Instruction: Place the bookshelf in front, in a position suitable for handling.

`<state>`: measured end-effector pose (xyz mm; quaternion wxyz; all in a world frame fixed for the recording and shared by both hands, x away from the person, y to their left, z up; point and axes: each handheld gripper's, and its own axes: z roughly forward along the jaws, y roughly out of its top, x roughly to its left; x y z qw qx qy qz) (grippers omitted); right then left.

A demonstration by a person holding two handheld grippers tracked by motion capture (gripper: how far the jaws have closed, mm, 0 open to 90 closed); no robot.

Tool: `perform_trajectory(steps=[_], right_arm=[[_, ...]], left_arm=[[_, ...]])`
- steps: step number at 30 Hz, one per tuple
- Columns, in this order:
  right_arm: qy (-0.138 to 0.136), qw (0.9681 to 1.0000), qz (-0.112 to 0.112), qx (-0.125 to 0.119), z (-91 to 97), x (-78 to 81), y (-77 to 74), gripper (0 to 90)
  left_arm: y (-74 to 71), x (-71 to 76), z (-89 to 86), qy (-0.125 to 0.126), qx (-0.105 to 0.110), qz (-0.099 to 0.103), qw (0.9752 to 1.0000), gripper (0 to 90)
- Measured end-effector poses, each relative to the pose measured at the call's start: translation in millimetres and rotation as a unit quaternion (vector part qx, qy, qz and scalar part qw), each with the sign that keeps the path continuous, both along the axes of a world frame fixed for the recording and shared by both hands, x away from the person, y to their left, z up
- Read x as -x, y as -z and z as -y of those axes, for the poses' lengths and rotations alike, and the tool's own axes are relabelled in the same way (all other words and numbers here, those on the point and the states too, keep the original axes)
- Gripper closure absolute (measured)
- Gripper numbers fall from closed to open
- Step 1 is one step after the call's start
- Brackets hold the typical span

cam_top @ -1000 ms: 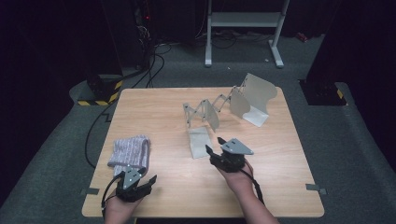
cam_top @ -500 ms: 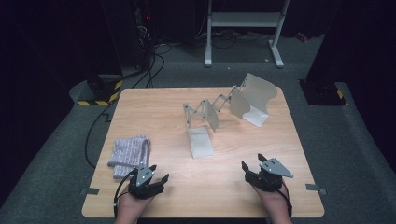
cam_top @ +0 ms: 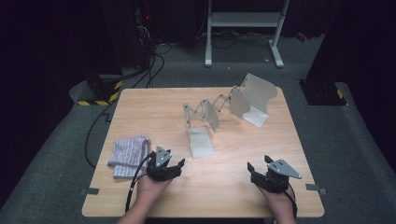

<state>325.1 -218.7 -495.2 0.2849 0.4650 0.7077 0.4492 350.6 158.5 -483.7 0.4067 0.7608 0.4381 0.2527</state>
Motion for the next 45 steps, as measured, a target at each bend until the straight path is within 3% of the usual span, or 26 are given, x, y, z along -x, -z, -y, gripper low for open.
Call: perform_trajectory(steps=[7,10,13,16,19,21,29,31,34,37,45], right_arm=[[-0.005,0.9998,0.004,-0.016,4.5,-3.0,-1.1,26.1],[-0.004,0.9997,0.000,-0.022,4.8,-3.9,-0.2,26.1],[-0.006,0.9997,-0.001,-0.025,5.2,-2.7,0.2,26.4],[-0.006,0.9996,-0.002,-0.027,5.1,-2.4,0.6,26.5],[-0.009,0.9995,-0.008,-0.028,3.0,-1.6,3.4,26.8],[-0.010,0.9996,-0.010,-0.025,1.8,-1.5,4.0,27.0],[-0.017,0.9997,-0.011,-0.016,-2.4,1.1,5.4,27.6],[-0.016,0.9997,-0.014,-0.016,-2.4,0.3,6.4,27.7],[-0.017,0.9996,-0.016,-0.015,-2.8,-0.2,7.2,27.9],[-0.025,0.9993,-0.021,-0.019,-6.6,-0.1,8.1,28.8],[-0.035,0.9990,-0.025,-0.012,-9.8,3.3,10.0,31.4]], left_arm=[[-8.6,-21.2,20.8,-0.015,0.002,0.008,0.9998,29.5],[-15.1,-34.8,34.5,-0.018,0.005,0.020,0.9996,27.6],[-15.8,-46.8,42.2,-0.032,-0.014,0.022,0.9991,25.7],[-15.3,-53.2,44.3,-0.044,-0.007,0.024,0.9987,26.5],[-14.0,-60.1,49.5,-0.059,-0.014,0.030,0.9977,30.9],[-13.9,-60.6,51.0,-0.058,-0.007,0.031,0.9978,35.9],[-13.2,-55.2,48.4,-0.073,-0.033,0.047,0.9957,60.5],[-10.5,-53.7,42.6,-0.077,-0.029,0.050,0.9953,68.2],[-8.9,-51.3,35.2,-0.082,-0.021,0.052,0.9950,71.5],[-8.1,-47.9,27.3,-0.085,-0.027,0.056,0.9944,77.7],[-5.9,-37.1,5.2,-0.086,-0.017,0.060,0.9943,80.1]])
